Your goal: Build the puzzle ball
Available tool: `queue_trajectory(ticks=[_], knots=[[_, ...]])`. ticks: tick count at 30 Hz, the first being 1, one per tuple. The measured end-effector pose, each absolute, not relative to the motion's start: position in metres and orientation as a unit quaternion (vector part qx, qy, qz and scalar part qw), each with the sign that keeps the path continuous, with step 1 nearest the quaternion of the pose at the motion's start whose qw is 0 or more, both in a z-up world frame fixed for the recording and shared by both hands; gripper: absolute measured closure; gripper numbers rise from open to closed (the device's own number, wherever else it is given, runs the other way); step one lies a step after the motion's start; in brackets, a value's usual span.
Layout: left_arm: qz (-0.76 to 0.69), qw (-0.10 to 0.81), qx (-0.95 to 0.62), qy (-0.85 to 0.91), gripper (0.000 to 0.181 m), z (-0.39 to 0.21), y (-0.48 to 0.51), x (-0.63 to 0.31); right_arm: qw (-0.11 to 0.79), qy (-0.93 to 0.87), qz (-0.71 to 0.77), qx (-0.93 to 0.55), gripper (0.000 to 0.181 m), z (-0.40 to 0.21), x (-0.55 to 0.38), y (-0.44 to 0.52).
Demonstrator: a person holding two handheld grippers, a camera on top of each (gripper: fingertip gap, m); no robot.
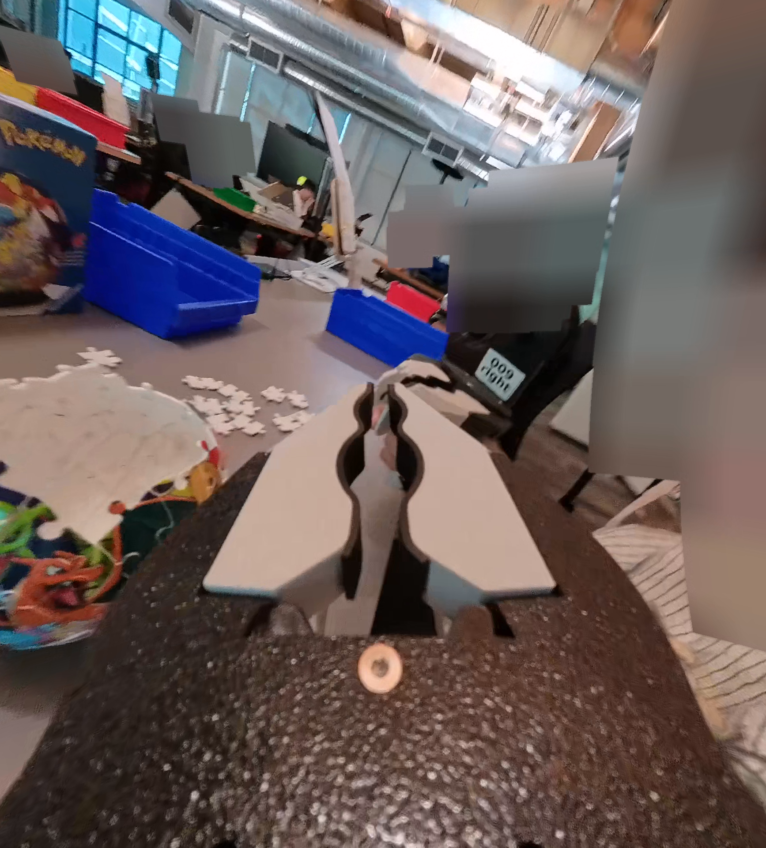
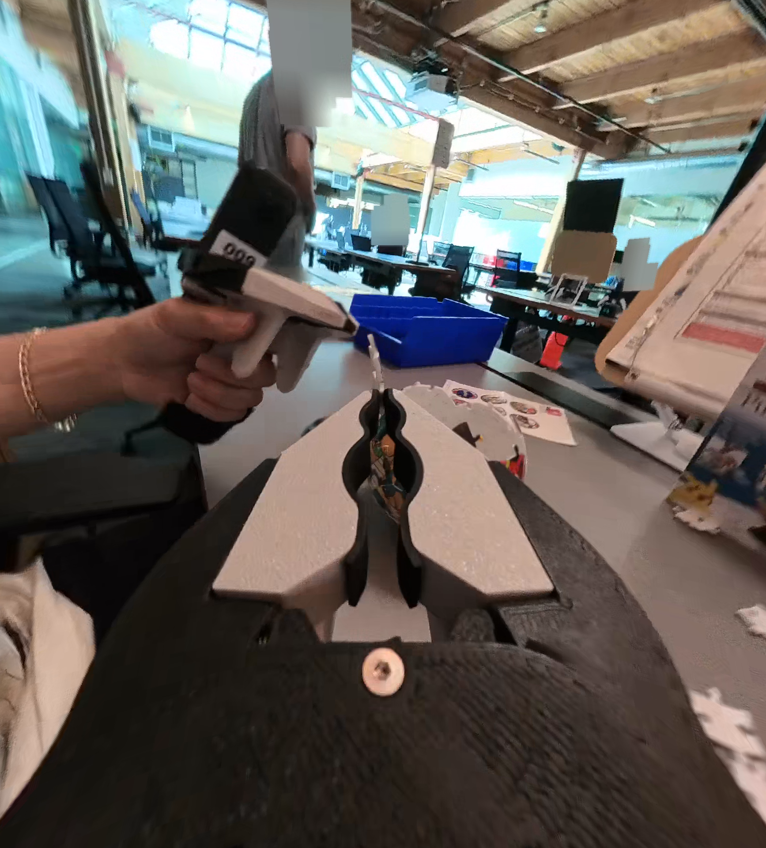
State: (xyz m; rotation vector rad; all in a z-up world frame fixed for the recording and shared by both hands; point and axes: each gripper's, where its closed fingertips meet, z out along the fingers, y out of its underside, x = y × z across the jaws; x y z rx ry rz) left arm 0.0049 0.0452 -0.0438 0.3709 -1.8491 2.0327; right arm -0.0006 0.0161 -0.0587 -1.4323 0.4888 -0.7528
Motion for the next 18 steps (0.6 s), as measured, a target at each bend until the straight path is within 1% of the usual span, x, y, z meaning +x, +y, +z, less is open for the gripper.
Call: queue_trajectory(ticks=[1, 5, 9, 11, 14, 18], knots=[[0.714, 0.160, 0.127, -0.670, 0.173, -0.047, 0.046, 0.006, 0.676, 0.236, -0.318, -0.621, 0.181, -0.060, 0.001, 0.015], [0.668, 0.085, 0.101, -0.732, 0.167, -0.059, 0.047, 0.009, 0.720, 0.276, -0.242, -0.588, 0.180, -0.066, 0.002, 0.016], [0.605, 0.009, 0.062, -0.793, 0.167, -0.063, 0.050, 0.015, 0.766, 0.315, -0.139, -0.543, 0.180, -0.066, 0.001, 0.015], [0.568, -0.012, 0.036, -0.822, 0.165, -0.064, 0.049, 0.016, 0.788, 0.330, -0.084, -0.513, 0.180, -0.067, 0.002, 0.015], [0.529, -0.017, 0.020, -0.848, 0.162, -0.063, 0.043, 0.017, 0.811, 0.343, -0.020, -0.474, 0.181, -0.067, 0.003, 0.015], [0.538, 0.066, 0.006, -0.840, 0.162, -0.048, 0.030, 0.002, 0.810, 0.341, -0.015, -0.477, 0.180, -0.070, 0.003, 0.017]])
